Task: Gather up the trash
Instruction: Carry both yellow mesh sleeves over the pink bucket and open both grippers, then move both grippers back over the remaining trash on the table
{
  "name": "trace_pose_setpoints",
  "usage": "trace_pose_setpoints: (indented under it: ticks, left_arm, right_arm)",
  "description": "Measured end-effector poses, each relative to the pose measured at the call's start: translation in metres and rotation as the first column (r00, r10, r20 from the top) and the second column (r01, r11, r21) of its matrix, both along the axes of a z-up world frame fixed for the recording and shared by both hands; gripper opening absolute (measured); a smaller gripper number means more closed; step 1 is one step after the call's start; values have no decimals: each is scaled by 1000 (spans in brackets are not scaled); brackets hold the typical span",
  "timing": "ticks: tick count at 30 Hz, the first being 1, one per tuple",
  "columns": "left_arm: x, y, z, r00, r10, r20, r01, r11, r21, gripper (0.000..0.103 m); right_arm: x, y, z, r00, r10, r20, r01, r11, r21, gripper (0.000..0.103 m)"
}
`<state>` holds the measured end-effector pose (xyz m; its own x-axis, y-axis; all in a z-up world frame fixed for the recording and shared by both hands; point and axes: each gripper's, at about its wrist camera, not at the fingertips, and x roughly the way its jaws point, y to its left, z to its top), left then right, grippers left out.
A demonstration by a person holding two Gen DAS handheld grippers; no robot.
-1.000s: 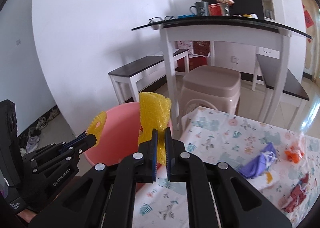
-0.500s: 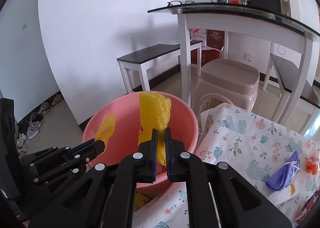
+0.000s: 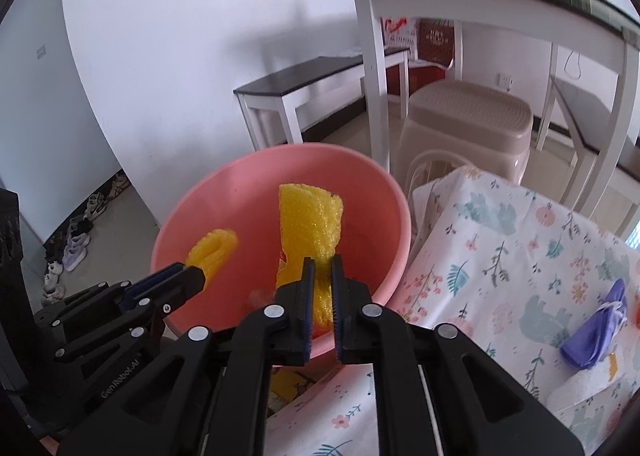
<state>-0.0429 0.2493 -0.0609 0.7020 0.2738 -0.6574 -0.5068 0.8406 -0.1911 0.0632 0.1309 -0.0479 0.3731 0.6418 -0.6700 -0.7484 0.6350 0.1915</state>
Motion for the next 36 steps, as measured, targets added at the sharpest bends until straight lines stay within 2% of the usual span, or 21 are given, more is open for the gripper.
trace_pose_setpoints:
  ticks: [2, 4, 10, 25, 32, 36]
  left_arm:
    - [-1, 1, 0, 1000, 6, 4, -6, 1000, -5, 27]
    - [-3, 1, 1, 1000, 10, 9, -10, 1000, -9, 32]
    - [-8, -2, 6, 1000, 8, 26, -8, 1000, -9, 37]
    - [-5, -40, 32, 996, -71, 49, 69, 997, 43, 40]
    - [1, -66, 40, 989, -132, 59, 129, 990, 54, 41]
    - [10, -85, 40, 982, -181, 54, 178, 982, 54, 41]
  right_arm:
    - [0, -1, 0, 1000, 5, -3, -5, 1000, 8, 23]
    - [-1, -2, 0, 1000, 10, -2, -10, 1000, 14, 25]
    - [-2, -11, 5, 1000, -5, 3, 5, 1000, 30, 26]
    - [-17, -63, 24, 998, -54, 43, 52, 997, 57, 26]
    - [-22, -103, 29, 992, -117, 55, 114, 992, 43, 26]
    - [-28, -134, 30, 981, -164, 100, 163, 986, 17, 26]
